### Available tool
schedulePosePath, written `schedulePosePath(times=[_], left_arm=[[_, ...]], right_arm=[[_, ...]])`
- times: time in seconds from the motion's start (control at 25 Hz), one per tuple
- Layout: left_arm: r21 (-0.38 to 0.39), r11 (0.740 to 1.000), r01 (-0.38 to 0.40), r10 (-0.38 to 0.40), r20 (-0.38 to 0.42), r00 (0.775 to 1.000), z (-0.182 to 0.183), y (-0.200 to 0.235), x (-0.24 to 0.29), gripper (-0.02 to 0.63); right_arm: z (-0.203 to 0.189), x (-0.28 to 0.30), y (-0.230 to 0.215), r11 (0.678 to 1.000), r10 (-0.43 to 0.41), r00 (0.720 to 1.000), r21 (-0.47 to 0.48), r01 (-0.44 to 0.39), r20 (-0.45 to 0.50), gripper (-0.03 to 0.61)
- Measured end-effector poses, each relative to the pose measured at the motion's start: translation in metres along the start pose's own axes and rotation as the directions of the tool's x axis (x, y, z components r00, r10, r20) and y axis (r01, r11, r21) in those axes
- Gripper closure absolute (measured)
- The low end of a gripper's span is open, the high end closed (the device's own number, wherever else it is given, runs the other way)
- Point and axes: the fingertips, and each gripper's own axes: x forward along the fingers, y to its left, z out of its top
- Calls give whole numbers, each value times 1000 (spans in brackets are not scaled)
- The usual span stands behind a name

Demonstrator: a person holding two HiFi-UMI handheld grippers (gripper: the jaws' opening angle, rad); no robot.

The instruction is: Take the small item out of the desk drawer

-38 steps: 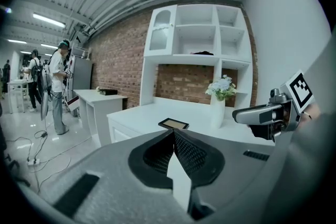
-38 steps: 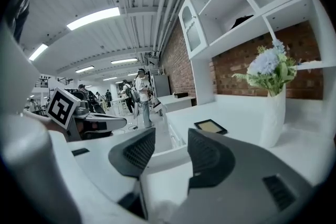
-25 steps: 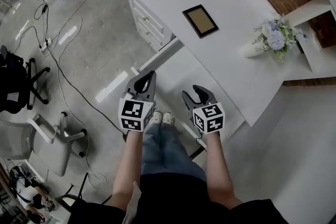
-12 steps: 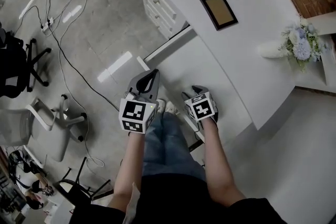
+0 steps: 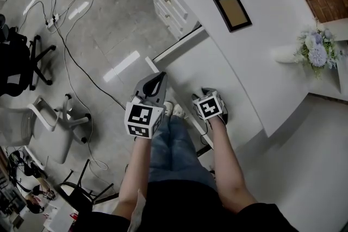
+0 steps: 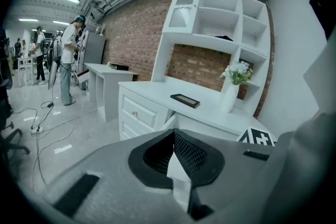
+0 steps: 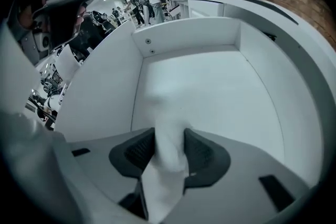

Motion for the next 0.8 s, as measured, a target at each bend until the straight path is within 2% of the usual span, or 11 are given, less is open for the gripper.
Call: schedulePosePath(times=[0.24, 0.36, 0.44, 0.52, 0.6, 0.8], left_arm=[[21, 1000, 10, -11, 8, 1000, 6, -3, 6, 604], [37, 999, 18, -19, 27, 999, 20, -6, 9, 604], [56, 998, 25, -28, 48, 998, 36, -9, 11, 604], [78, 996, 35, -41, 76, 996, 57, -13, 12, 604], [101, 994, 46, -57, 110, 992, 80, -19, 13, 604], [170, 982, 81, -113, 187, 976, 133, -44, 8, 604]], right_arm=[[18, -13, -7, 1000, -14, 996, 25, 12, 83, 416], [41, -40, -16, 998, -36, 982, 61, 25, 185, 416], [61, -68, -24, 994, -57, 957, 109, 26, 286, 416], [82, -104, -35, 986, -89, 912, 167, 23, 401, 416], [101, -144, -48, 975, -132, 848, 222, 17, 513, 416], [127, -247, -71, 949, -253, 636, 316, 16, 729, 416]])
